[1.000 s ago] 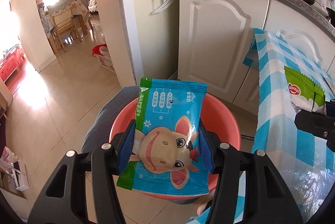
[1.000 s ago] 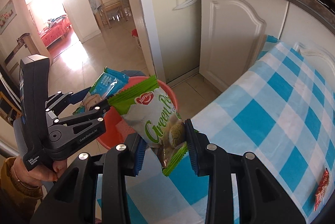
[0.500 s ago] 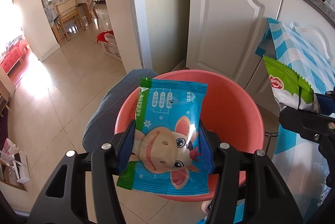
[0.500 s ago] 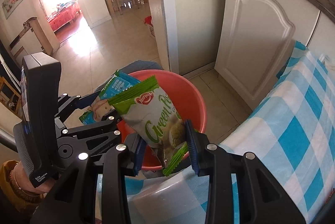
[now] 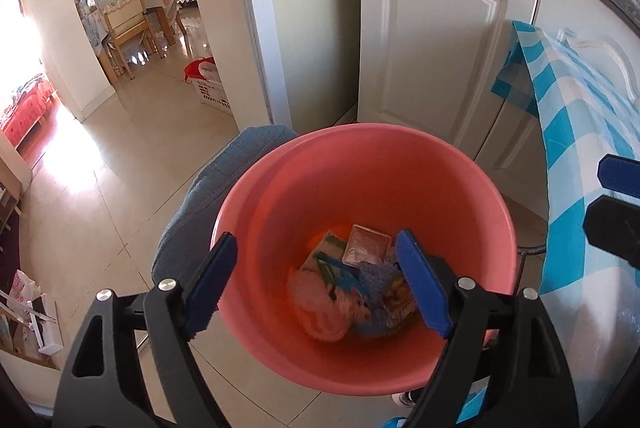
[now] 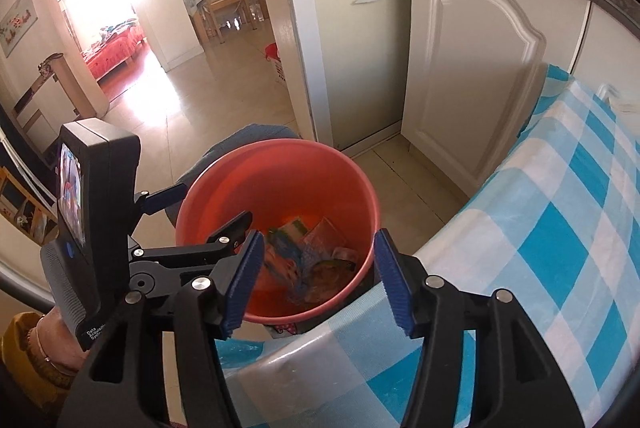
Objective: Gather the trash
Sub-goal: 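Open both grippers to drop the wipes pack and snack bag into the bucket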
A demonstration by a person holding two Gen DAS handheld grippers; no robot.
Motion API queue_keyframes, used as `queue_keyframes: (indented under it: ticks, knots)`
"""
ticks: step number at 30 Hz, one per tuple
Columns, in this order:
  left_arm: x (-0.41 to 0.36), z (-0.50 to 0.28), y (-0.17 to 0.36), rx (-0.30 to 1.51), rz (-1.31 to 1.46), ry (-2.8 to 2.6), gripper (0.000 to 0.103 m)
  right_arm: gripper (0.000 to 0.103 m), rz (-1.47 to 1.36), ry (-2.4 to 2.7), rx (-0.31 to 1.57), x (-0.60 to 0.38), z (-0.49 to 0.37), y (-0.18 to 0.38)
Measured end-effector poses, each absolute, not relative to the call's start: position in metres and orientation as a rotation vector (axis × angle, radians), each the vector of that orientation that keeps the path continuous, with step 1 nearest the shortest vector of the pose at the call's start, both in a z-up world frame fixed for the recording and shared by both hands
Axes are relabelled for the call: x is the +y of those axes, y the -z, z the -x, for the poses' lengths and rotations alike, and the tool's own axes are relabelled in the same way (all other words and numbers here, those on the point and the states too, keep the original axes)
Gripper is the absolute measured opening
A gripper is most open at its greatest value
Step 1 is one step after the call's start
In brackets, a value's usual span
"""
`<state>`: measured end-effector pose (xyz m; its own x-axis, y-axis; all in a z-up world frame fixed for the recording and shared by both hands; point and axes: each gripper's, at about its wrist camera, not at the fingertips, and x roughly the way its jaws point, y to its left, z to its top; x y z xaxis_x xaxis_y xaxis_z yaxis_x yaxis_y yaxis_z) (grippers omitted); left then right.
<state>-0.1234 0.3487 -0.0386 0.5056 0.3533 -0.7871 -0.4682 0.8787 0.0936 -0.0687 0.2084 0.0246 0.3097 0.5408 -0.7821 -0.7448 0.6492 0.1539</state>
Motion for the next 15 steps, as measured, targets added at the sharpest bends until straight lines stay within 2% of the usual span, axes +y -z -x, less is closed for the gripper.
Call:
queue_keyframes:
  ticks: [8,15]
  knots:
    - [0.341,0.124,0.026,0.896,0.110,-0.502,0.088,0.079,0.169,-0.797,0.884,0.164,0.066,-0.039]
    - [0.325,0.125,0.011,0.878,0.102,-0.464,0.089,0.080,0.134,-0.733,0.862,0.132,0.069,-0.047]
